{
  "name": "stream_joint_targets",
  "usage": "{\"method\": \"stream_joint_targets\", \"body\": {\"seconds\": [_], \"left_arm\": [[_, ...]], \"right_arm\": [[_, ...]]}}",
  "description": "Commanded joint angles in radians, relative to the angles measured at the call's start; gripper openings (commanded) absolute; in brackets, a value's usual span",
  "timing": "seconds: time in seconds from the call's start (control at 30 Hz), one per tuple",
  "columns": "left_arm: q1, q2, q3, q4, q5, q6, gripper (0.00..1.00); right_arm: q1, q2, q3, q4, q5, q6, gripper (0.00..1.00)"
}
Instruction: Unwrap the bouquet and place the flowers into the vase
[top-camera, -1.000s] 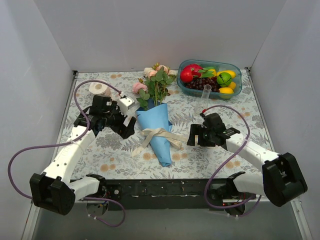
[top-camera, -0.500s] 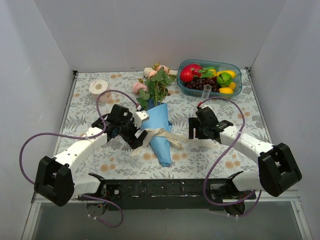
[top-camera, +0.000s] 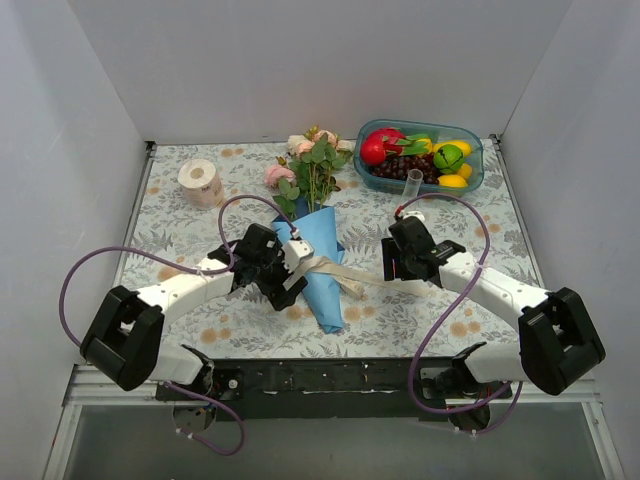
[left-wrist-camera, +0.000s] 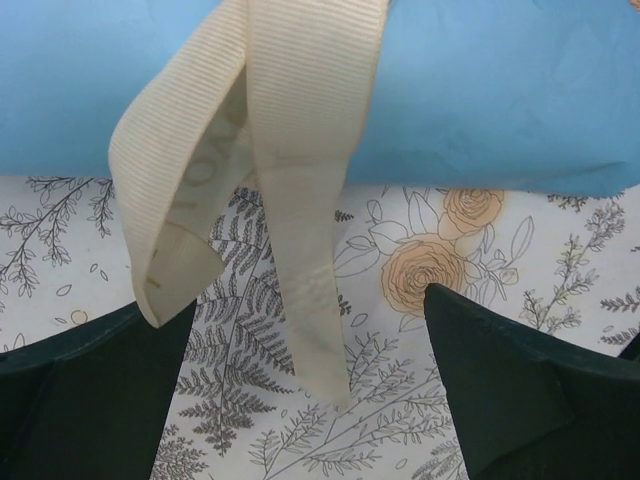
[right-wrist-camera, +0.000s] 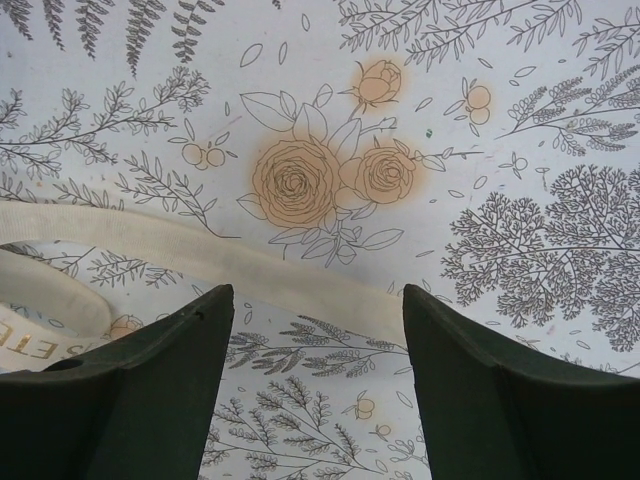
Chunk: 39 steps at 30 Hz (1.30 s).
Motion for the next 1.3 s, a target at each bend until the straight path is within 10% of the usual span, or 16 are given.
{"method": "stream_joint_targets", "body": {"seconds": [0.0,0.37,0.93,1.27], "left_arm": [[-0.017,0.007,-0.016,0.121,-0.040,-0.001,0.98],[-0.023,0.105,-0.022,0.187,-0.040,0.022,0.97],[-0.014,0.038,-0.048,0.204,-0.180,0.000,0.00],[0.040,-0.065,-0.021,0.115,-0.167,-0.024,0.00]], "right_arm": [[0.009,0.014,0.034,-0.025,0.063,0.007,0.75],[0.015,0.027,0.022,0.018,0.048,-0.002,0.72],[0.061,0.138,0.063,0.059,0.005,-0.111,0.77],[0.081,0.259,0.091,0.168,-0.036,-0.165,0.76]]}}
